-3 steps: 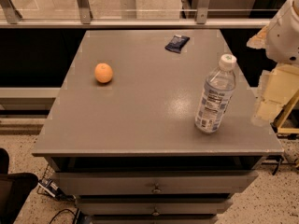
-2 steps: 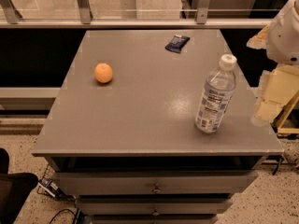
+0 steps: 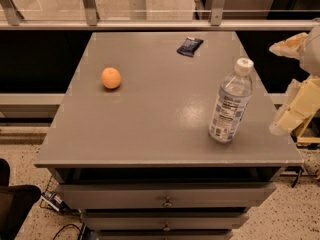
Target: Move blue plastic bottle near rxbar blueberry
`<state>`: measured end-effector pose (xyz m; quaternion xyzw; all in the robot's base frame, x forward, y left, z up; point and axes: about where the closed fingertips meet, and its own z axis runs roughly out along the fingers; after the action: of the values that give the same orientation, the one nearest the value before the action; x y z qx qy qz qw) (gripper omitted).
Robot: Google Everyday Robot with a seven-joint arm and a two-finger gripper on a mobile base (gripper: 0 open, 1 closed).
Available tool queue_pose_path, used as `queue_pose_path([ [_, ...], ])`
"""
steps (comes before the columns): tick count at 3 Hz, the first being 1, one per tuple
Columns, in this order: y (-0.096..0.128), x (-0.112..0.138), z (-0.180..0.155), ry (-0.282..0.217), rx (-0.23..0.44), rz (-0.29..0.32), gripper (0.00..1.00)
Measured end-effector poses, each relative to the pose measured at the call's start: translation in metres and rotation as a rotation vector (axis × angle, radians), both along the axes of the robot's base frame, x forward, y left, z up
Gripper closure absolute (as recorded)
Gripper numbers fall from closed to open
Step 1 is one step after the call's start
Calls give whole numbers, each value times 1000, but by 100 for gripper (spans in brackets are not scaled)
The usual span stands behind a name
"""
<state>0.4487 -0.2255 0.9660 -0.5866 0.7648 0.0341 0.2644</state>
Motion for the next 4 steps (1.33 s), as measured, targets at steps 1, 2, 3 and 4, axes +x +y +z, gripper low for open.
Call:
queue_pose_path([
  [1, -6, 14, -21, -26, 180, 7, 0],
  [2, -8, 22, -51, -34, 468, 19, 0],
  [3, -7, 22, -64, -29, 629, 21, 0],
  [4, -3, 25, -72, -37, 740, 26, 0],
])
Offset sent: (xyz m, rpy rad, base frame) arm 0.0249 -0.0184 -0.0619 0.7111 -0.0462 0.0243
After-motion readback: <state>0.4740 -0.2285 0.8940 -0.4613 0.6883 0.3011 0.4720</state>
